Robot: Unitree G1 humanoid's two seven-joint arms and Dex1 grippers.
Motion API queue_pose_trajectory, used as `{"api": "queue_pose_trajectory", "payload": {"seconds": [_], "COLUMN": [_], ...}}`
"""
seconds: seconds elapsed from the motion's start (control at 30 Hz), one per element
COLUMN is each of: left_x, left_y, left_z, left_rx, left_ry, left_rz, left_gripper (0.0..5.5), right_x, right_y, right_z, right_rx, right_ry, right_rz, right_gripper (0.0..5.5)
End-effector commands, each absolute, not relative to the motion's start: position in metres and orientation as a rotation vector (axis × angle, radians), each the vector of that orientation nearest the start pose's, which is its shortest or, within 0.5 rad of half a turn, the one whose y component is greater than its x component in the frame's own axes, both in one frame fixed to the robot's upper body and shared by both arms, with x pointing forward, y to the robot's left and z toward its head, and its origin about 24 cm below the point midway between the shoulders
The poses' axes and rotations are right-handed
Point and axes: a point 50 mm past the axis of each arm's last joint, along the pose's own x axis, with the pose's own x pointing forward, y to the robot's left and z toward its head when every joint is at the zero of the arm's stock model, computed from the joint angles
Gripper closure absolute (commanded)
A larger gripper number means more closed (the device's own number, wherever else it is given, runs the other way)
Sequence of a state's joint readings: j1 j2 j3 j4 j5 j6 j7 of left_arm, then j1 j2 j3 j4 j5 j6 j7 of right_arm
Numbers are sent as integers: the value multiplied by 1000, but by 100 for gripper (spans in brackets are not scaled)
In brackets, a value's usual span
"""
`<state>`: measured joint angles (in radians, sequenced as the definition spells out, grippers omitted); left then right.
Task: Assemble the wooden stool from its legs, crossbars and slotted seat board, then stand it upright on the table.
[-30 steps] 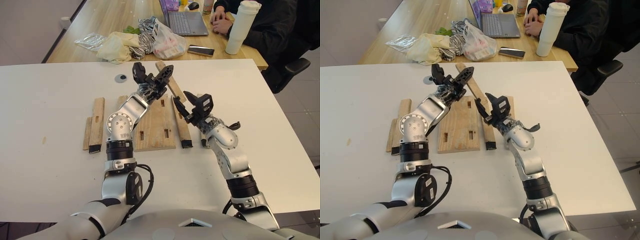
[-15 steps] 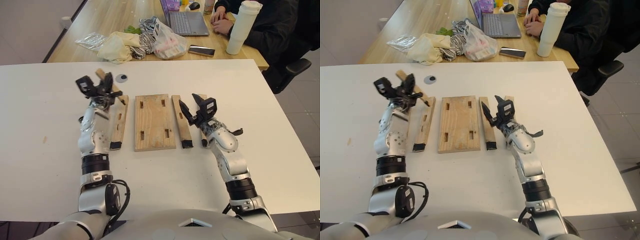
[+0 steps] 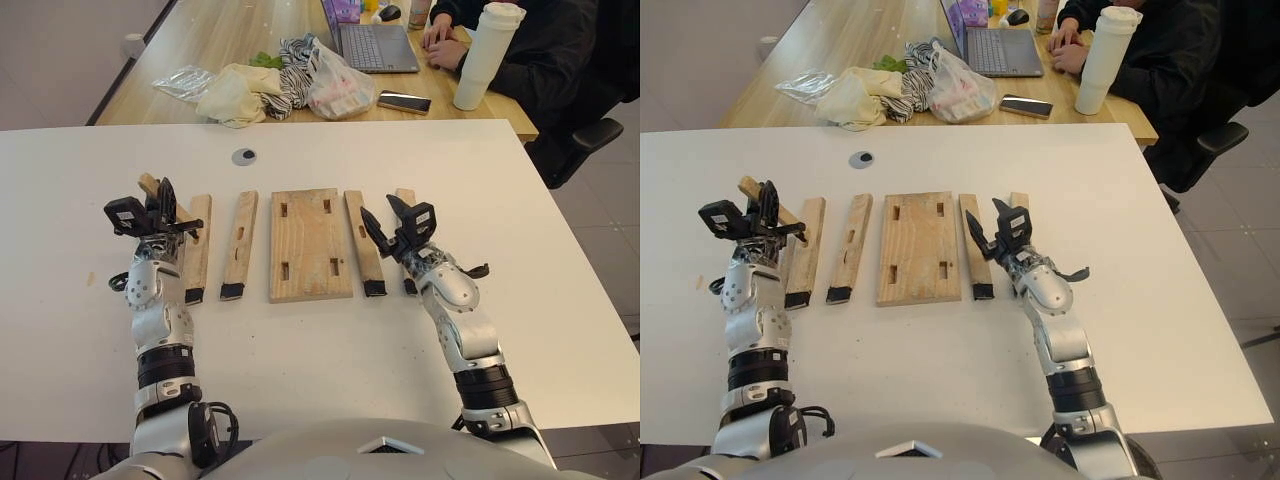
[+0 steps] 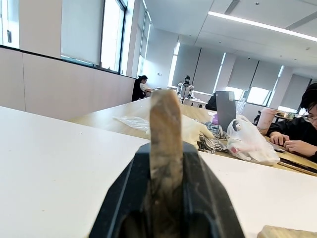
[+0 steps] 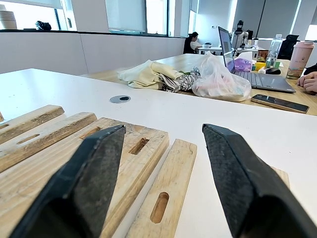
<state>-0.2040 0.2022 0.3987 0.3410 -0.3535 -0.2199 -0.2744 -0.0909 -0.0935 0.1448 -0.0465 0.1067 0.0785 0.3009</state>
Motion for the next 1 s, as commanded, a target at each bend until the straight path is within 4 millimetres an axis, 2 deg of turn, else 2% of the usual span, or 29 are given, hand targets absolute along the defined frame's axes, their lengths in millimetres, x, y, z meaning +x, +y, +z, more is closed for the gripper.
{"api": "queue_pose_trajectory", "payload": {"seconds": [0.03, 0.23, 0.53, 0.83, 1.0], "left_x": [274, 277, 270, 226, 216], "left_y": [275, 275, 267, 260, 261], "left_z": [54, 44, 16, -40, -50], "left_rx": [-145, -130, -83, -54, -40], "left_ry": [-198, -178, -133, 51, 95], "left_rz": [158, 146, 105, 77, 53], "left_gripper": [513, 513, 513, 513, 513], "right_x": [264, 263, 263, 263, 263], "right_y": [-113, -113, -113, -112, -113], "right_z": [66, 66, 65, 66, 67], "right_rx": [-21, -18, -19, -20, -21], "right_ry": [-38, -36, -27, -25, -26], "right_rz": [467, 464, 473, 477, 473], "right_gripper": [266, 266, 266, 266, 266]}}
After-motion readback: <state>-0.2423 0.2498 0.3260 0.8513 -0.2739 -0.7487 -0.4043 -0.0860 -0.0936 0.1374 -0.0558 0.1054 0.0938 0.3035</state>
